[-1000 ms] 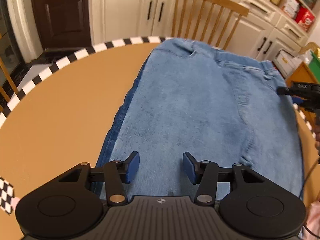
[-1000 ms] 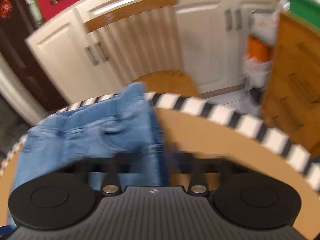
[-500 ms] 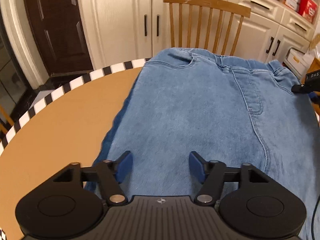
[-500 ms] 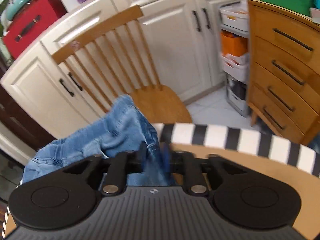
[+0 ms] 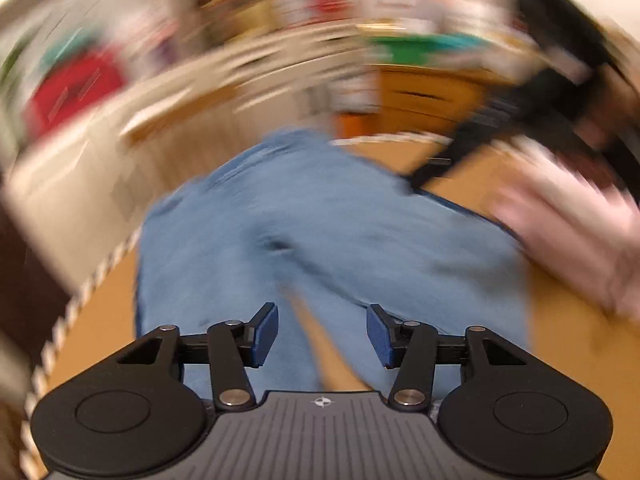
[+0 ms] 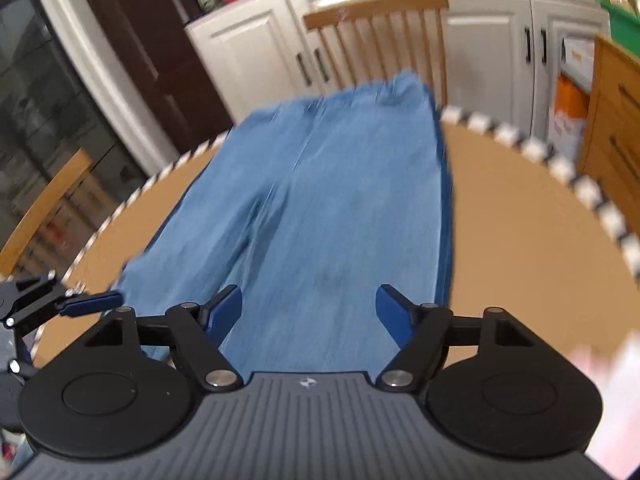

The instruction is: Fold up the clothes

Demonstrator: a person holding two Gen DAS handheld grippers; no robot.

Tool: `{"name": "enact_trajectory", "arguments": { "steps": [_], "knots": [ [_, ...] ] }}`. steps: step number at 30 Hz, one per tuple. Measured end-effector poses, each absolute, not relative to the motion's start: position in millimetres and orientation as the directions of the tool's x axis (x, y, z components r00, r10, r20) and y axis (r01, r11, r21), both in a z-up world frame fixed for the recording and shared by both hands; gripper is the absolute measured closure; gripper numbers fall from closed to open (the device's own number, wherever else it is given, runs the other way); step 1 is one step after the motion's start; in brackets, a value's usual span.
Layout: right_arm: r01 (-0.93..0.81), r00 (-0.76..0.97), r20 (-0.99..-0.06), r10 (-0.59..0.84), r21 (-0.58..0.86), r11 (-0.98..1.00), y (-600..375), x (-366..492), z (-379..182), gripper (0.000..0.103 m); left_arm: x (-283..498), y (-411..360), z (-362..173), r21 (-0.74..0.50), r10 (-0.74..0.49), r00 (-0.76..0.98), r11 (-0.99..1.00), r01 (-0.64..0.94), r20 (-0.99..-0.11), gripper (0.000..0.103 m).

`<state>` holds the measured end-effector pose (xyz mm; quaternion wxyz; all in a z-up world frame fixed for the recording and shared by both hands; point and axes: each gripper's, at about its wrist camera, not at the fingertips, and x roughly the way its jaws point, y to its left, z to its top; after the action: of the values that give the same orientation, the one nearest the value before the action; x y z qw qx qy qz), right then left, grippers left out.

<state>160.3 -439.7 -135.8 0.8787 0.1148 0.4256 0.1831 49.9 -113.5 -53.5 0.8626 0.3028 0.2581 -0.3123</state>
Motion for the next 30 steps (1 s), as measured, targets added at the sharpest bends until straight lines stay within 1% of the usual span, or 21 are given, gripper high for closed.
{"name": "enact_trajectory", "arguments": {
  "steps": [2, 4, 7, 9, 13, 17, 19, 20, 21, 22, 23, 24, 25, 27, 28, 30],
  "knots": [
    [-0.189, 0.555, -0.719, 0.418, 0.380, 0.906, -443, 134, -139, 0.026, 14, -130, -67, 0.489, -0.417, 0.655, 0.443, 0.752, -0.630, 0.045],
    [-0.154, 0.545, -0.727, 0.419, 0.404, 0.902, -448, 110, -140, 0.026, -6, -144, -86, 0.597, -0.430, 0.652, 0.274, 0.754, -0.625, 0.045],
    [-0.100, 0.543, -0.727, 0.421, 0.441, 0.892, -456, 82, -135, 0.024, -13, -153, -109, 0.680, -0.408, 0.654, 0.102, 0.726, -0.637, 0.045],
    [-0.071, 0.548, -0.722, 0.421, 0.462, 0.884, -461, 65, -131, 0.023, -6, -153, -115, 0.688, -0.376, 0.656, 0.063, 0.723, -0.654, 0.045],
    [-0.027, 0.551, -0.720, 0.421, 0.489, 0.872, -471, 43, -129, 0.022, 9, -145, -113, 0.673, -0.321, 0.643, 0.024, 0.739, -0.695, 0.039],
    [0.002, 0.555, -0.720, 0.417, 0.502, 0.865, -473, 27, -128, 0.020, 12, -136, -106, 0.626, -0.300, 0.576, -0.102, 0.773, -0.761, 0.037],
    [0.009, 0.552, -0.718, 0.425, 0.515, 0.857, -474, 20, -128, 0.020, 18, -137, -109, 0.604, -0.283, 0.548, -0.179, 0.776, -0.787, 0.033],
    [0.011, 0.551, -0.716, 0.430, 0.521, 0.854, -473, 17, -128, 0.020, 21, -139, -112, 0.593, -0.271, 0.537, -0.208, 0.778, -0.799, 0.032],
    [0.011, 0.553, -0.714, 0.430, 0.523, 0.852, -472, 14, -128, 0.019, 24, -142, -114, 0.592, -0.277, 0.532, -0.221, 0.775, -0.800, 0.028],
    [0.012, 0.555, -0.712, 0.431, 0.525, 0.851, -471, 12, -128, 0.019, 30, -147, -114, 0.581, -0.274, 0.522, -0.222, 0.783, -0.808, 0.027],
    [0.014, 0.557, -0.710, 0.432, 0.527, 0.850, -470, 10, -128, 0.019, 37, -153, -114, 0.568, -0.268, 0.511, -0.221, 0.792, -0.817, 0.029],
    [0.018, 0.560, -0.707, 0.432, 0.531, 0.847, -468, 8, -129, 0.019, 45, -159, -113, 0.529, -0.247, 0.481, -0.198, 0.825, -0.841, 0.045],
    [0.021, 0.561, -0.705, 0.434, 0.536, 0.844, -468, 6, -129, 0.019, 52, -167, -111, 0.494, -0.220, 0.457, -0.156, 0.856, -0.862, 0.072],
    [0.021, 0.563, -0.700, 0.439, 0.543, 0.840, -467, 1, -128, 0.019, 66, -174, -111, 0.448, -0.187, 0.434, -0.039, 0.893, -0.881, 0.085],
    [0.021, 0.568, -0.697, 0.437, 0.543, 0.840, -467, -1, -127, 0.019, 73, -176, -111, 0.425, -0.173, 0.422, 0.021, 0.905, -0.890, 0.087],
    [0.020, 0.577, -0.690, 0.436, 0.546, 0.838, -468, -6, -125, 0.019, 95, -176, -103, 0.323, -0.171, 0.359, 0.207, 0.924, -0.918, 0.088]
  ]
}}
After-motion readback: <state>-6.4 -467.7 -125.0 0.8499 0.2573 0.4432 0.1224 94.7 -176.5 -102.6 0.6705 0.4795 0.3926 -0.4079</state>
